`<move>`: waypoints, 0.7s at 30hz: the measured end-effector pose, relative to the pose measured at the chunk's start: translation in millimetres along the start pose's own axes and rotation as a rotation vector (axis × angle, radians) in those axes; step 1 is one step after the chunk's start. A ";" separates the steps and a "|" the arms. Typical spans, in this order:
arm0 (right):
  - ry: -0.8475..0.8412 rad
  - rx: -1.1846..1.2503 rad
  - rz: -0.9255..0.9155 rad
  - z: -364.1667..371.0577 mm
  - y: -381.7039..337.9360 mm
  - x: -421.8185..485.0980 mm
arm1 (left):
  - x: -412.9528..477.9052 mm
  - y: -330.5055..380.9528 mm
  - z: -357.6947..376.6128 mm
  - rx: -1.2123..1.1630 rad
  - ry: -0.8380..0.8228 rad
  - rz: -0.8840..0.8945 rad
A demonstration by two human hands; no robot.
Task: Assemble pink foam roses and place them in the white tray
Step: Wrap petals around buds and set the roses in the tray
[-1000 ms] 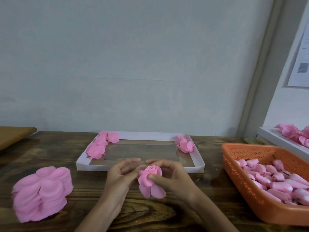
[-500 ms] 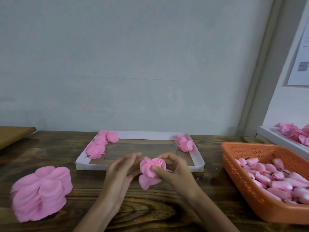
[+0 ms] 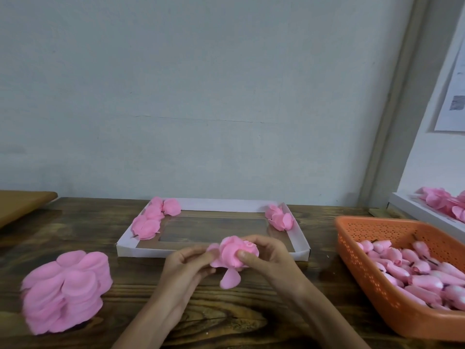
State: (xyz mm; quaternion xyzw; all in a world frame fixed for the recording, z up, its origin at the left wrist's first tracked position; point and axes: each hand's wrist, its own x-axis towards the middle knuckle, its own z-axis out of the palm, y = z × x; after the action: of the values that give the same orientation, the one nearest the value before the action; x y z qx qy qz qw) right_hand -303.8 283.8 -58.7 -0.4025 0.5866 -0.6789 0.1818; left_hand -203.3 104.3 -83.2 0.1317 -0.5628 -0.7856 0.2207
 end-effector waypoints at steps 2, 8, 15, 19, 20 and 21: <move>-0.030 -0.049 0.013 2.4 -1.0 -1.3 | -1.3 -0.8 3.1 -0.022 -0.008 0.022; -0.029 -0.074 -0.001 19.0 0.8 -1.8 | -5.4 4.9 13.0 -0.177 -0.018 -0.002; 0.095 -0.316 -0.012 36.9 12.3 -3.5 | -15.1 2.7 20.1 -0.415 -0.146 -0.097; 0.179 -0.412 -0.065 44.2 11.3 -8.2 | -16.0 -2.6 28.5 -0.257 -0.111 -0.112; 0.208 -0.404 -0.073 45.6 11.5 -9.6 | -18.9 -3.3 30.1 -0.203 -0.122 -0.101; 0.239 -0.416 -0.084 46.8 12.4 -10.8 | -19.6 -5.2 30.0 -0.153 -0.135 -0.074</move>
State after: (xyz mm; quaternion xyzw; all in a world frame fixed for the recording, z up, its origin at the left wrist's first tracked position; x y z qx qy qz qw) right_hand -264.4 258.1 -74.6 -0.3721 0.7139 -0.5932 -0.0043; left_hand -200.9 140.2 -78.9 0.0821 -0.5096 -0.8409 0.1628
